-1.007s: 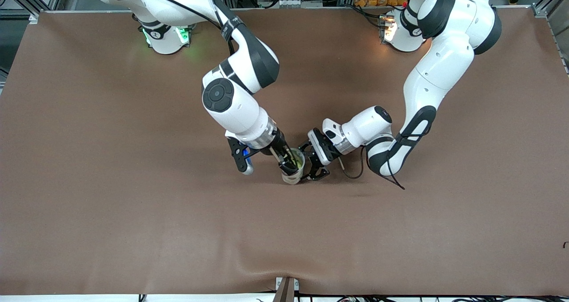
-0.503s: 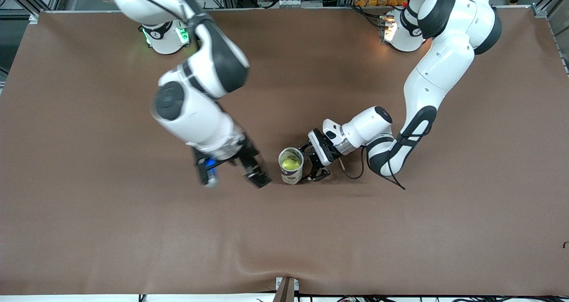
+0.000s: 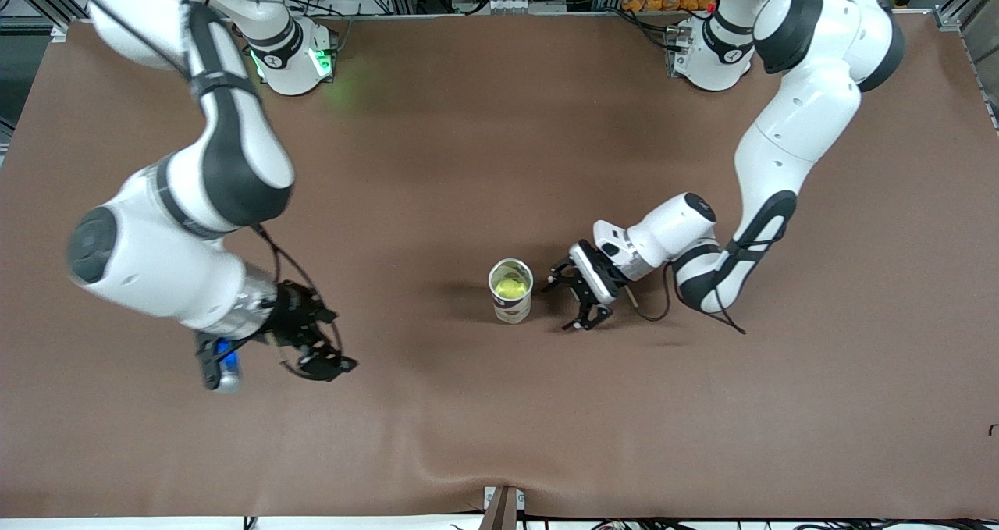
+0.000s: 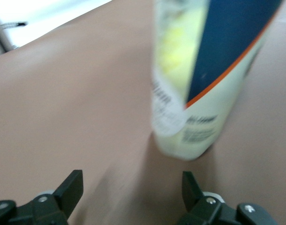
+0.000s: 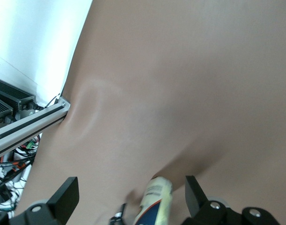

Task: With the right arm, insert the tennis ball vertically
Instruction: 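Withdraw the right gripper while the left gripper releases the can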

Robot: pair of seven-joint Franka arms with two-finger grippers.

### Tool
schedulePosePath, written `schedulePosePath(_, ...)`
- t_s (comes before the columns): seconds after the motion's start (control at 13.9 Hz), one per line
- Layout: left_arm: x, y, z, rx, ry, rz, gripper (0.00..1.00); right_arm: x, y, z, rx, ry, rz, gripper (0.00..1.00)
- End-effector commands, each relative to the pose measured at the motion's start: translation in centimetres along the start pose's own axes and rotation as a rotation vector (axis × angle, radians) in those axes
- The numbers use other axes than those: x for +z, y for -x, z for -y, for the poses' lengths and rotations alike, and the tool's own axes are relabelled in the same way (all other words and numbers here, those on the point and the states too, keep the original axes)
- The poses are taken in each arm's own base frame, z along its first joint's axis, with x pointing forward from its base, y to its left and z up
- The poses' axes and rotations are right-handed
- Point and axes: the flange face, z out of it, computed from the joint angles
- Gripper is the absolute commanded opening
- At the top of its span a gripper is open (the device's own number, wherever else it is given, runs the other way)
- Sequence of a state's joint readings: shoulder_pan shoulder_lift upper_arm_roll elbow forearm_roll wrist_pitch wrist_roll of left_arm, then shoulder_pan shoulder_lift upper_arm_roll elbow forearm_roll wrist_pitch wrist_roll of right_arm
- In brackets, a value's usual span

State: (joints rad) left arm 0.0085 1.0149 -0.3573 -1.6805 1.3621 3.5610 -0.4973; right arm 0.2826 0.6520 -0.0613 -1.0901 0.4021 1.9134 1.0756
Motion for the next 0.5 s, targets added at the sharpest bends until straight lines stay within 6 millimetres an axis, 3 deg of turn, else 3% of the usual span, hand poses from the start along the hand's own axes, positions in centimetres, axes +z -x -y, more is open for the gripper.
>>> schedulePosePath(0.0,-2.8,-0.6,0.9,-0.083,-0.022,0.009,0.93,-1.5,-2.5,-1.6,-0.109,0.030,0.019,1.00)
schedulePosePath(0.14,-3.4,-0.3,1.8,-0.141,-0.040,0.011,0.93,-1.8,-4.4,-3.4,-0.184,0.109,0.044,1.00)
schedulePosePath(0.43,-4.4,-1.2,4.8,-0.301,-0.118,0.004,0.93,-6.5,-6.5,-5.8,-0.392,0.159,0.043,1.00)
